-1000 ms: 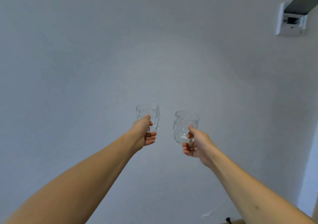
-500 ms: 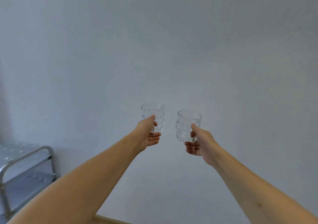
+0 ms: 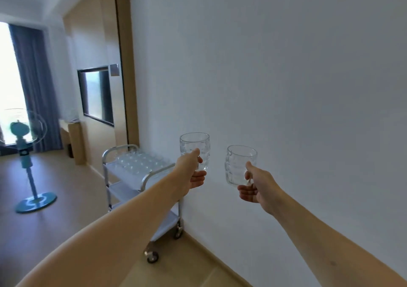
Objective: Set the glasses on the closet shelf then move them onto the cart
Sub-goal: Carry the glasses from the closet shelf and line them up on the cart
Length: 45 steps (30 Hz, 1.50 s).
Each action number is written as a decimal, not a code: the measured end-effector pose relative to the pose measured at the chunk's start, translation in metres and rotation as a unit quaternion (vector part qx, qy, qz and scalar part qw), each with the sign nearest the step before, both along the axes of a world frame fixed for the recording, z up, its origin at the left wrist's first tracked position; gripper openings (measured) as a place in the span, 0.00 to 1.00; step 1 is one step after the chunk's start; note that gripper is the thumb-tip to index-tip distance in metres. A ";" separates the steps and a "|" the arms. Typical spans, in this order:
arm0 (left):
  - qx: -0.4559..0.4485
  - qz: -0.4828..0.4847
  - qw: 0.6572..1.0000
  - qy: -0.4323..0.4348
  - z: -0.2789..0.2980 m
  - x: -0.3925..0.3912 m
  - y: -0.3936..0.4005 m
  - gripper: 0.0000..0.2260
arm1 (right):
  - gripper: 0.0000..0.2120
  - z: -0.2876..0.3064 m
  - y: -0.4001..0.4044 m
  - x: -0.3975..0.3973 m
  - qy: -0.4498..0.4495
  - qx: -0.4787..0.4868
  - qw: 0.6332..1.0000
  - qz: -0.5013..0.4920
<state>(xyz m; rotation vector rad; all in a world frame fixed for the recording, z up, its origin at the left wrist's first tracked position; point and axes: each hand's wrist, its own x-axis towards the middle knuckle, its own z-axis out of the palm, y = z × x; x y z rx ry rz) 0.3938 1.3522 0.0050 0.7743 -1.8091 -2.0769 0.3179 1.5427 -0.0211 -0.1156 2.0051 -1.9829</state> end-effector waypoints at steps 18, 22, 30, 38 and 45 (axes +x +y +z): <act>0.027 0.276 0.961 -0.013 -0.034 0.000 -0.242 0.17 | 0.20 -0.024 -0.313 -0.079 -0.016 0.023 0.965 0.260; 0.032 0.309 0.950 -0.022 -0.043 -0.023 -0.279 0.16 | 0.19 -0.033 -0.362 -0.107 -0.012 0.028 0.955 0.296; 0.045 0.344 0.937 -0.037 -0.065 -0.057 -0.331 0.16 | 0.18 -0.057 -0.431 -0.146 -0.030 0.043 0.939 0.341; 0.063 0.349 0.933 -0.057 -0.090 -0.075 -0.386 0.17 | 0.18 -0.083 -0.489 -0.157 -0.056 0.049 0.937 0.342; 0.061 0.323 0.942 -0.074 -0.115 -0.091 -0.470 0.17 | 0.18 -0.112 -0.561 -0.165 -0.080 0.047 0.945 0.313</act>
